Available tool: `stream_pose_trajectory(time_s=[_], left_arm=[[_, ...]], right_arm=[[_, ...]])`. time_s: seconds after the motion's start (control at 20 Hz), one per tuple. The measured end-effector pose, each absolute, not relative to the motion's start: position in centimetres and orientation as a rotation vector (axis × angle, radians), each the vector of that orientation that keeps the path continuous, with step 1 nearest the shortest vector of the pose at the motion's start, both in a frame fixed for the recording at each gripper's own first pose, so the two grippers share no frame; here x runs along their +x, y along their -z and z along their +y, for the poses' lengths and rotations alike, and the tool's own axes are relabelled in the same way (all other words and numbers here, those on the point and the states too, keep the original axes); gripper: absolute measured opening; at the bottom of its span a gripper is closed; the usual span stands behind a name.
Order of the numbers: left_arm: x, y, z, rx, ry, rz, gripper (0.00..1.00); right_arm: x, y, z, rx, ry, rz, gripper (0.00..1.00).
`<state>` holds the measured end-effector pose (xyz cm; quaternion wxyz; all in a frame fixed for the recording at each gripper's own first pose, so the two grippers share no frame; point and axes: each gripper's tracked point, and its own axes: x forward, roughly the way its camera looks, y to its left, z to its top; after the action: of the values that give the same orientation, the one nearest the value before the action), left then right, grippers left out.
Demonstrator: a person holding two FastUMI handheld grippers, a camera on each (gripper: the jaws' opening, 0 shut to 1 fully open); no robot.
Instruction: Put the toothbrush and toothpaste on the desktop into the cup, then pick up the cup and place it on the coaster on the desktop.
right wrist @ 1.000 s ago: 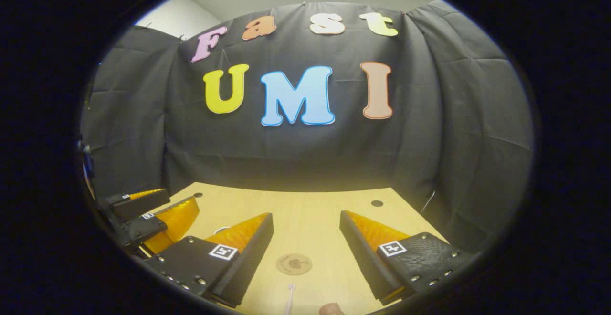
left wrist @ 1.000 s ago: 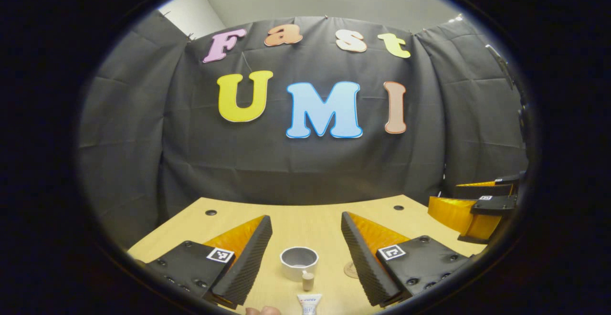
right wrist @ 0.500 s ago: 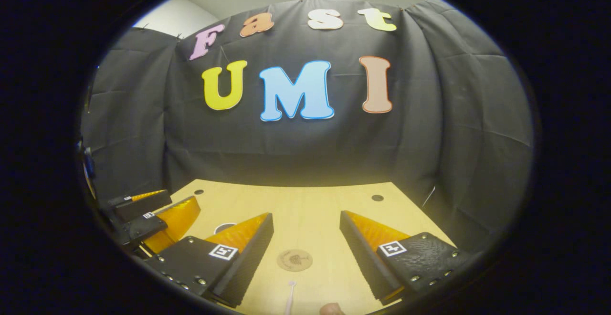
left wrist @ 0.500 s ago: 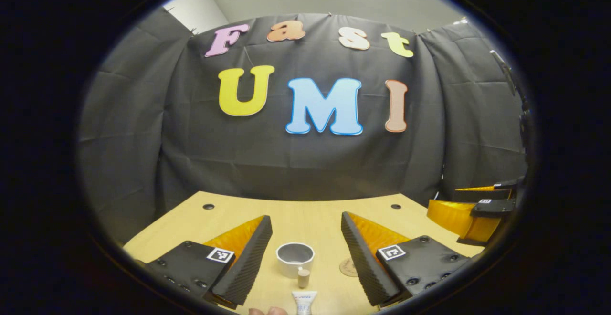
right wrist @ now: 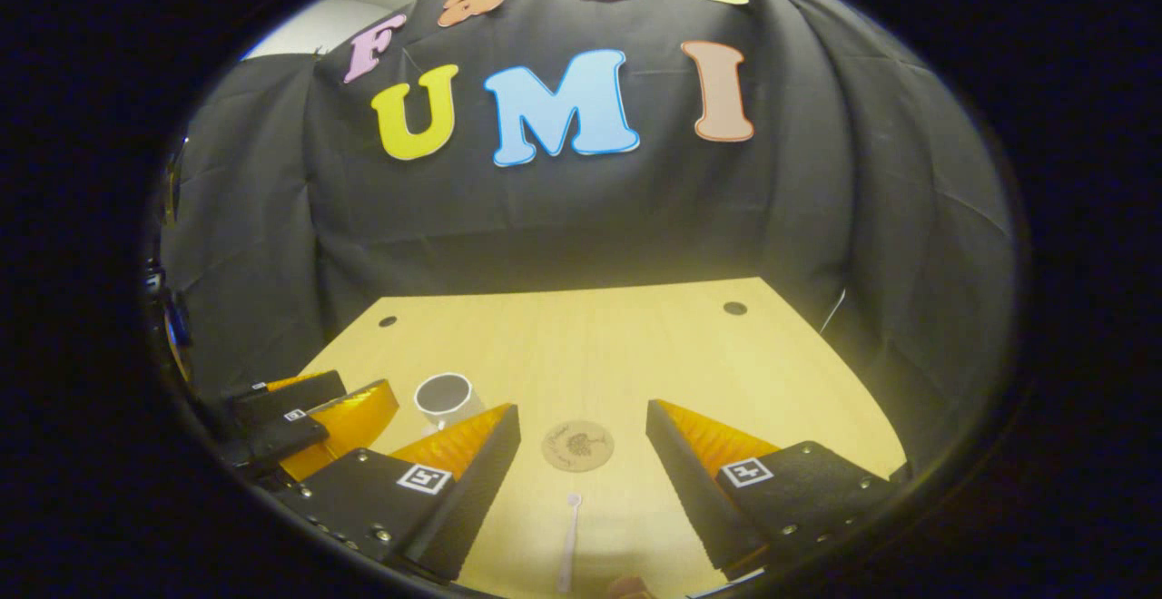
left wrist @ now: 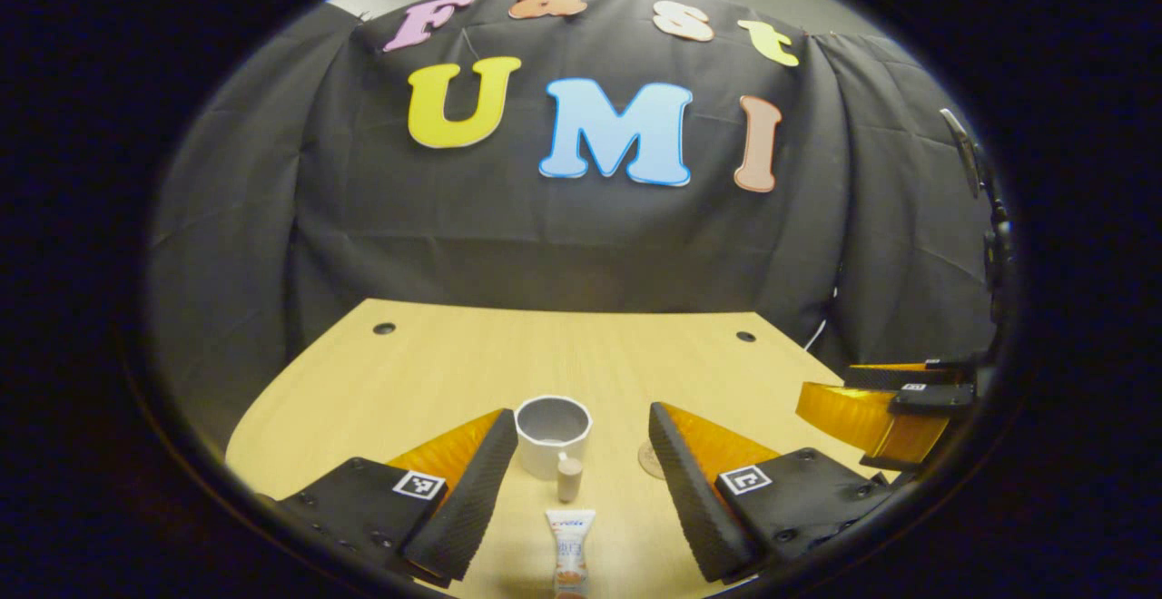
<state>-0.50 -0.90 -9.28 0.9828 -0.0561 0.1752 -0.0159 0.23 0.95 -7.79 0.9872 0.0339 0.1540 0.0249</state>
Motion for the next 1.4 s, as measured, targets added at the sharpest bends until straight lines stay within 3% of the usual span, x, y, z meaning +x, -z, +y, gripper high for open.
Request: stream_pose_trajectory(time_s=[0.5, 0.6, 0.65, 1.1, 1.4], left_arm=[[-1.6, 16.4, -1.8, -0.169, 0.045, 0.617, 0.95], [-2.0, 17.5, -1.9, -0.159, 0.04, 0.671, 0.95], [-2.2, 18.0, -1.9, -0.155, 0.038, 0.698, 0.95], [-4.8, 19.6, -3.0, -0.165, 0.018, 1.056, 0.96], [-5.7, 22.4, -2.9, -0.151, 0.038, 1.17, 0.96]], right_arm=[[-0.6, 12.9, 2.2, 0.087, -0.09, 0.525, 0.93], [-0.9, 14.1, 1.8, 0.085, -0.074, 0.567, 0.99], [-1.0, 14.7, 1.6, 0.089, -0.062, 0.597, 0.94], [-2.7, 21.6, 2.3, 0.073, -0.054, 0.877, 0.94], [-3.0, 24.9, 3.3, 0.051, -0.076, 1.035, 0.94]])
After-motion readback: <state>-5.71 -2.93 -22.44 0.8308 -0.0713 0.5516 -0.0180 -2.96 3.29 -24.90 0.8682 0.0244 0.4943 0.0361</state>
